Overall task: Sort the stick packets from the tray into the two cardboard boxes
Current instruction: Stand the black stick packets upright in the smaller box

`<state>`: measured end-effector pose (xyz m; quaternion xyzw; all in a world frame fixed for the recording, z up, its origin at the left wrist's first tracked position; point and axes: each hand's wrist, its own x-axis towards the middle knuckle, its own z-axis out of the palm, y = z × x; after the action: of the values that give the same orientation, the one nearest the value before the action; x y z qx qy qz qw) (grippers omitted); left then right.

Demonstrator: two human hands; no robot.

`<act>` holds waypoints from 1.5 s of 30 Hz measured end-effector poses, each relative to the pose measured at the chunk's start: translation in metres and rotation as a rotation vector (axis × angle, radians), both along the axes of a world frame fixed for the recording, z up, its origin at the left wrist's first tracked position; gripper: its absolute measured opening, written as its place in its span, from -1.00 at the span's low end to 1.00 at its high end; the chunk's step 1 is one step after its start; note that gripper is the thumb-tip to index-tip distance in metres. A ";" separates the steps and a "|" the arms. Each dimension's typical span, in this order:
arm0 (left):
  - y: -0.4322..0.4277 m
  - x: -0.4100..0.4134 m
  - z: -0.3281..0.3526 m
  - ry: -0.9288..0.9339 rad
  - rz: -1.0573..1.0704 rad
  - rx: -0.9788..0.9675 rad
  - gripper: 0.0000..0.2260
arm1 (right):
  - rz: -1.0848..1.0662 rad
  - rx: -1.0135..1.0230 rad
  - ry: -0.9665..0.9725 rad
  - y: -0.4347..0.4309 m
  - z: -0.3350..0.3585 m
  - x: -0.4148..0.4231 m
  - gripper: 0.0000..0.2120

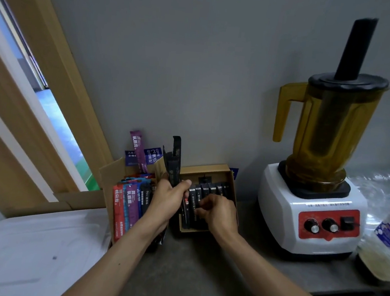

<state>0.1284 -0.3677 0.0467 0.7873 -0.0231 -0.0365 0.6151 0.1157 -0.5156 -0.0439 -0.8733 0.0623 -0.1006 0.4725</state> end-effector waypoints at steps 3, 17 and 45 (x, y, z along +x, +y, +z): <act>-0.001 0.000 -0.002 -0.006 0.005 0.025 -0.69 | -0.007 0.015 -0.008 0.000 0.004 -0.004 -0.86; -0.012 0.000 0.001 -0.027 -0.062 -0.109 -0.66 | 0.019 0.700 0.015 -0.005 0.034 -0.069 -0.86; -0.008 0.009 -0.011 -0.060 -0.080 0.033 -0.85 | -0.008 0.251 -0.039 -0.024 0.027 -0.032 -0.92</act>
<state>0.1377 -0.3756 0.0357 0.7965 -0.0724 -0.0380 0.5990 0.0839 -0.5395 -0.0172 -0.8050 0.0688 -0.1109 0.5788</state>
